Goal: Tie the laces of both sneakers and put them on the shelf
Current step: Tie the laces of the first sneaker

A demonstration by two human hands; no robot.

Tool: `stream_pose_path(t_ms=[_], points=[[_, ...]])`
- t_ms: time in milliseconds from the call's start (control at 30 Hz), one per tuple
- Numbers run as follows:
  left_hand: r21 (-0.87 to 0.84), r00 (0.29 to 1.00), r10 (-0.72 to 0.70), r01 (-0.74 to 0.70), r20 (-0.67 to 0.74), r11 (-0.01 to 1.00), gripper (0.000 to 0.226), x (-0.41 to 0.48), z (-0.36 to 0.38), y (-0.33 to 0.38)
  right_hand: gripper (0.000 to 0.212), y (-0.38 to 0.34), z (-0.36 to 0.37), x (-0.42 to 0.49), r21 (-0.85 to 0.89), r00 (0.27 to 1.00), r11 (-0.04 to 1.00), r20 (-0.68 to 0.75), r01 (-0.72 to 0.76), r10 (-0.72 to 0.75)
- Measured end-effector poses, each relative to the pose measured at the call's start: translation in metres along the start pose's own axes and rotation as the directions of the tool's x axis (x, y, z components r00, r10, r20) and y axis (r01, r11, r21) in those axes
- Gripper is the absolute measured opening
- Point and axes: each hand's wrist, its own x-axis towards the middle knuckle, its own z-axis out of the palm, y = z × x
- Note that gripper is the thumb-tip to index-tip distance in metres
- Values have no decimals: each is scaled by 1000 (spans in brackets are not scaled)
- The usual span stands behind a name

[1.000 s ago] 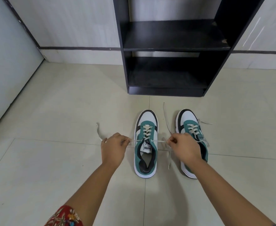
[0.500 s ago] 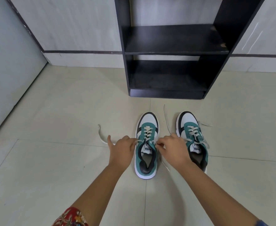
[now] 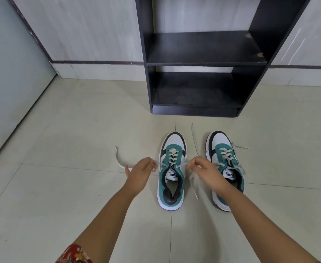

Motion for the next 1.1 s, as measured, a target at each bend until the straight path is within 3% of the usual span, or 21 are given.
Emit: stream_pose_path(t_ms=[67,100,167,233,333,400,467,500,567,633,700,733,800,867,900,1000,1067,1100], points=[[-196,1000,-25,22,-16,980,29,1,0,5,21,-5,4,-3,193,1000,981,-13,-22,25],[-201,998,-8,-6,-67,980,27,1,-1,8,20,-7,6,-3,152,999,988,-45,6,1],[27,960,87,-83,-268,996,18,2,-3,14,16,-9,6,-1,-170,980,981,-159,92,-120],[174,915,119,-54,-386,983,26,-4,-6,22,16,-16,5,-1,-404,931,909,-285,97,-227],[166,964,-139,179,-227,970,54,-7,-1,25,22,-23,8,-8,-448,886,894,-422,-19,-193],[145,979,-180,193,-97,970,62,-3,9,25,36,-21,11,-13,-568,896,813,-417,-127,-151],[7,987,-153,153,-49,988,54,2,18,34,54,-19,17,-11,-569,940,798,-342,-196,-13],[-119,985,-172,168,-30,979,48,4,22,40,60,-19,21,-9,-488,953,844,-293,-222,82],[-414,965,-247,262,90,872,33,1,24,58,56,-21,29,0,-127,946,953,-212,-275,245],[-522,980,-171,201,106,829,23,-2,21,67,29,-30,33,5,359,933,889,-112,-283,342],[-507,999,36,-11,39,862,21,-5,18,68,14,-41,30,7,558,963,804,-34,-204,268],[-492,988,153,-123,23,862,24,-7,16,67,15,-45,28,7,520,984,843,-22,-139,176],[-418,934,355,-311,30,853,34,-6,9,64,20,-51,24,6,252,999,967,2,31,-33],[-283,888,453,-415,83,865,40,-4,6,60,22,-57,22,3,-31,985,986,62,164,-162],[-134,870,488,-476,76,869,39,-2,5,56,23,-58,20,2,-97,977,974,71,206,-199],[366,825,543,-463,-155,807,22,3,4,41,12,-59,14,-5,-130,968,963,-58,234,-243],[403,809,537,-421,-238,813,28,4,3,39,4,-57,10,-13,-58,952,962,-138,267,-273],[380,809,537,-431,-238,818,35,5,2,40,14,-57,10,-17,-51,945,956,-144,289,-294]])
